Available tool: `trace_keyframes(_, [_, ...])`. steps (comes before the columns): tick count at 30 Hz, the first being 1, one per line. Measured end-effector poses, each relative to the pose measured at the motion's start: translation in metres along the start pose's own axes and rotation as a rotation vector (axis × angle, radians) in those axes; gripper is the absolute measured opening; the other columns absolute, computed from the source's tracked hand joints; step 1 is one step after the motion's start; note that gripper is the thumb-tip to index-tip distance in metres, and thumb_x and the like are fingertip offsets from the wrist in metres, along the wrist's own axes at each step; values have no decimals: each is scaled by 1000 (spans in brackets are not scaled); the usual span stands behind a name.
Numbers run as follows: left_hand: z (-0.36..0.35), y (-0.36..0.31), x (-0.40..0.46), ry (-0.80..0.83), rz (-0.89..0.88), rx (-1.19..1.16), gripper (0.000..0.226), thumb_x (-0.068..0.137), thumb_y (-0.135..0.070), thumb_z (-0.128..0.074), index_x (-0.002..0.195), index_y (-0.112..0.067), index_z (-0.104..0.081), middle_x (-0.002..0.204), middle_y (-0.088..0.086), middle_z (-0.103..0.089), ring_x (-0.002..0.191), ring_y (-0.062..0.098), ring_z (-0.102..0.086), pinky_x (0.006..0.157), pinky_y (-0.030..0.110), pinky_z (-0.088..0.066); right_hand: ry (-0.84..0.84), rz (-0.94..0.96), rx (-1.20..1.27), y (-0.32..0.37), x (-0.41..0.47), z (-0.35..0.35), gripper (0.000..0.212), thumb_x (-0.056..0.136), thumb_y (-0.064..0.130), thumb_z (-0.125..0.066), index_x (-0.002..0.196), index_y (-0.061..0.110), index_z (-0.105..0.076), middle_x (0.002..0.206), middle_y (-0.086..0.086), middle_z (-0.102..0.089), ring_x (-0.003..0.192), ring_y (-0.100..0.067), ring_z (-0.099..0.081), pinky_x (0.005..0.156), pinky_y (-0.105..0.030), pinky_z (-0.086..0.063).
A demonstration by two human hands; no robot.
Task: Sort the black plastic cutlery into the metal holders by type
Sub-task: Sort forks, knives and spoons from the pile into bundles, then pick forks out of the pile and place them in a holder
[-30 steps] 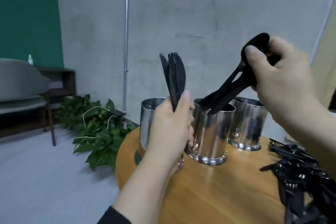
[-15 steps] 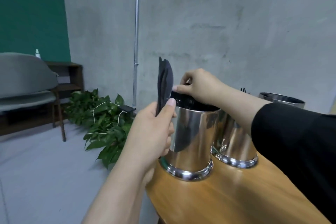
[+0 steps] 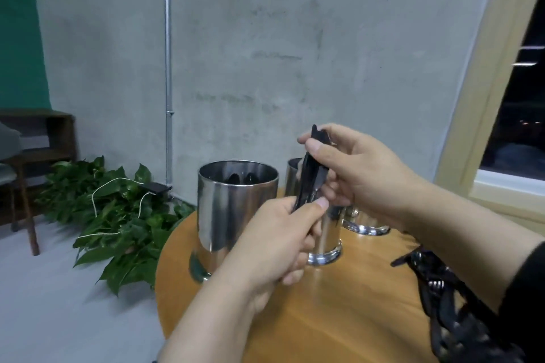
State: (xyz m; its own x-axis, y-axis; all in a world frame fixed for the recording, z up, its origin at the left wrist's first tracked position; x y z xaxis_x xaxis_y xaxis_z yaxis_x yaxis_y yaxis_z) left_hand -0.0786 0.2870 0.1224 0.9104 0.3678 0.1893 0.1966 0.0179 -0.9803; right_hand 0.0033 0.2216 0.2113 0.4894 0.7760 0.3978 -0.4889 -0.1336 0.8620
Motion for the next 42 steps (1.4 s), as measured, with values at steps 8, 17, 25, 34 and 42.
trace_keyframes(8, [-124,8,37,245,-28,111,18,99,-32,-65,87,-22,-56,56,-4,-36,42,10,-28,40,20,-23,-173,-77,11,-14,-62,116,22,86,32,-65,86,11,-59,70,-11,-70,47,-15,-43,43,-20,-32])
trace_keyframes(17, [-149,-12,127,-141,-343,189,23,100,-24,-60,121,-30,-65,112,-14,-69,105,0,-64,94,24,-50,-549,95,-267,-3,-43,242,16,102,22,-59,98,7,-61,87,-13,-77,52,-17,-53,51,-26,-44])
trace_keyframes(25, [-137,1,176,-303,-387,358,36,101,-6,-42,121,-24,-66,116,-11,-68,107,4,-62,86,13,-47,-677,172,-450,-20,55,281,21,102,25,-58,108,5,-60,87,-7,-75,58,-16,-61,54,-26,-48])
trace_keyframes(34, [-136,24,194,-274,-322,452,39,98,-6,-39,110,-28,-69,110,-11,-70,106,12,-63,94,36,-54,-393,-202,-776,-133,142,255,26,98,33,-64,99,8,-60,93,-17,-75,62,-23,-66,58,-29,-46])
trace_keyframes(42, [-164,37,180,-175,-374,493,33,102,-8,-42,113,-26,-68,114,-13,-65,106,3,-58,86,19,-47,-516,-90,-902,-111,92,270,39,102,48,-50,111,16,-69,105,-3,-71,99,-24,-64,77,-31,-44])
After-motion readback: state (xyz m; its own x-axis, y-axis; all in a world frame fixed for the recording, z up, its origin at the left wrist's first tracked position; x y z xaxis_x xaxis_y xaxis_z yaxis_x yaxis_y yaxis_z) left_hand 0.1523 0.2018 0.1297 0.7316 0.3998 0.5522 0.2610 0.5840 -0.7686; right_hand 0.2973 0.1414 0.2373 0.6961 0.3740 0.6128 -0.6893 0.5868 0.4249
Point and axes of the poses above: each hand's wrist, its own x-axis towards the middle knuckle, its own z-axis out of the back of the hand, y = z × x, the point moved 8 cm from there along x, towards the middle knuckle
